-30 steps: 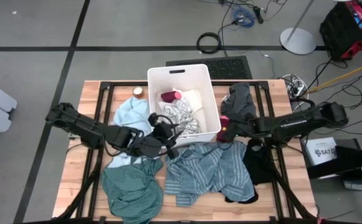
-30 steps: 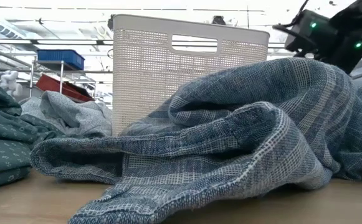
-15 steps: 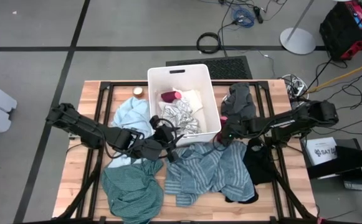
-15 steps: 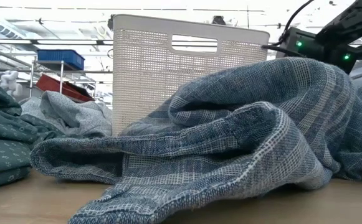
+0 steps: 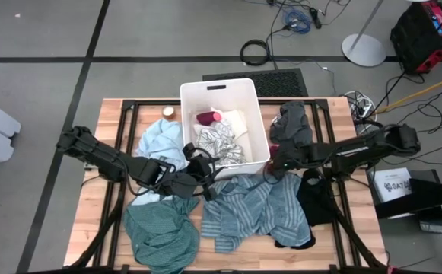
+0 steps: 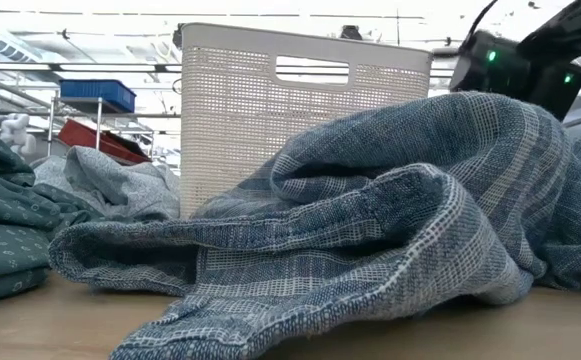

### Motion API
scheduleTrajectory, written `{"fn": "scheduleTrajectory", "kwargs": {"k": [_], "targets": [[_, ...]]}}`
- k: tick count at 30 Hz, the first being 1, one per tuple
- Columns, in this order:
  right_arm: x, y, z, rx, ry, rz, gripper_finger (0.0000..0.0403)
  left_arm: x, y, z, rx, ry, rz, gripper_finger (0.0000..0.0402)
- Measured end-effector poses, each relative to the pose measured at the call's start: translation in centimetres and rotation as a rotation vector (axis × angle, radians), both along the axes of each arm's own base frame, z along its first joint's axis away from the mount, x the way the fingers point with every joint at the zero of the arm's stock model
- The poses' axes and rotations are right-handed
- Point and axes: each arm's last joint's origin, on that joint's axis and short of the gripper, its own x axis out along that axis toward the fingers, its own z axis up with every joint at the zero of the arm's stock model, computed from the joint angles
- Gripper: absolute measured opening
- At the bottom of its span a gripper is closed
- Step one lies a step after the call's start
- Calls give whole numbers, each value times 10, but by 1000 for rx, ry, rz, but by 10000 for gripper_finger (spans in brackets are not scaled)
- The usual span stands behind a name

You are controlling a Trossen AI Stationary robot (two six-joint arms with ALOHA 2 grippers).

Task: Sort clothes
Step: Put the red sock into the white laundry bin

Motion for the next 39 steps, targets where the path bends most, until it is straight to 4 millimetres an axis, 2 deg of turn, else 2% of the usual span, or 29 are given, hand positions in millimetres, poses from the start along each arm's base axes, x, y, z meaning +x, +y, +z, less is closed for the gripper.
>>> {"fn": "scheduleTrajectory", "kwargs": {"k": [7,14,21,28,32,39], "targets": [[-9,3,29,-27,-175,32,2,1,0,-1,1,3,1,146],[-28,3,56,-79,-326,49,1,2,-1,-3,3,9,0,146],[-46,3,83,-120,-547,79,0,2,-1,-3,-10,14,-23,146],[-53,6,109,-185,-787,153,0,7,0,-9,-4,32,-17,146],[-53,10,118,-185,-875,206,0,15,2,-15,-18,38,-29,146],[-49,21,128,-167,-988,311,0,40,4,-30,-49,25,-137,146]]}}
